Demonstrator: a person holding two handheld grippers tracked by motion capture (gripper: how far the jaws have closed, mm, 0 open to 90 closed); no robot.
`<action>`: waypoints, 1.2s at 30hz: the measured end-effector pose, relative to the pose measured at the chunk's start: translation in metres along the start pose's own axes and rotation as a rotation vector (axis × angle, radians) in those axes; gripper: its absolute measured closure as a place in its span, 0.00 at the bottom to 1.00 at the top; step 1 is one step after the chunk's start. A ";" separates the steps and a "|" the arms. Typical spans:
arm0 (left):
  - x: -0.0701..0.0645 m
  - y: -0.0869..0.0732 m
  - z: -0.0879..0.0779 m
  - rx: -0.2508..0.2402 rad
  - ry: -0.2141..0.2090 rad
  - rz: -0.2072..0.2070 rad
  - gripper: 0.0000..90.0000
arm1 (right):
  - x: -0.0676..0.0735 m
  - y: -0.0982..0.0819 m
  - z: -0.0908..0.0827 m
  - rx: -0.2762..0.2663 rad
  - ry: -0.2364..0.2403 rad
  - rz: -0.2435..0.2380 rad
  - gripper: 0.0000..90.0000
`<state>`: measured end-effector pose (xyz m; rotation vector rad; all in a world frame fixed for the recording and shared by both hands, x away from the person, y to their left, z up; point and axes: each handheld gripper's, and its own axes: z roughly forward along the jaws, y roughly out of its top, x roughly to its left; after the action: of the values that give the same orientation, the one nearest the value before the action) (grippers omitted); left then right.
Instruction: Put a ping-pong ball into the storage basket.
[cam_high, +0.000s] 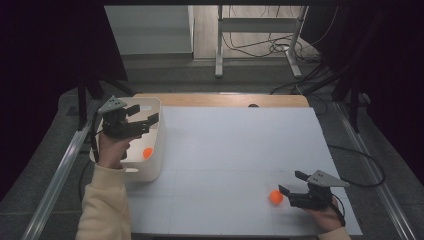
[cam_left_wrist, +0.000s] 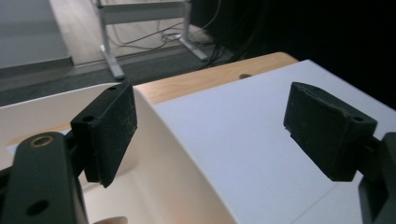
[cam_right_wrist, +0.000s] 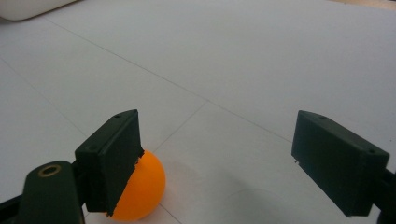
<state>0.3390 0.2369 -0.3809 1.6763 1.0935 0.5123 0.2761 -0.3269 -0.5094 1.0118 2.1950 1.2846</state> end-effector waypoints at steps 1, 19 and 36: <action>-0.001 0.000 0.000 -0.005 -0.016 -0.002 0.19 | 0.000 0.000 0.000 -0.002 0.000 0.002 0.18; -0.034 0.001 0.018 0.033 -0.136 0.051 0.17 | 0.000 -0.001 -0.002 -0.004 -0.004 -0.001 0.18; -0.057 -0.001 0.029 0.053 -0.188 0.082 0.17 | 0.000 -0.002 -0.005 -0.008 -0.008 -0.003 0.18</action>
<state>0.3321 0.1735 -0.3834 1.7826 0.9124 0.3716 0.2717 -0.3302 -0.5085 1.0080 2.1823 1.2847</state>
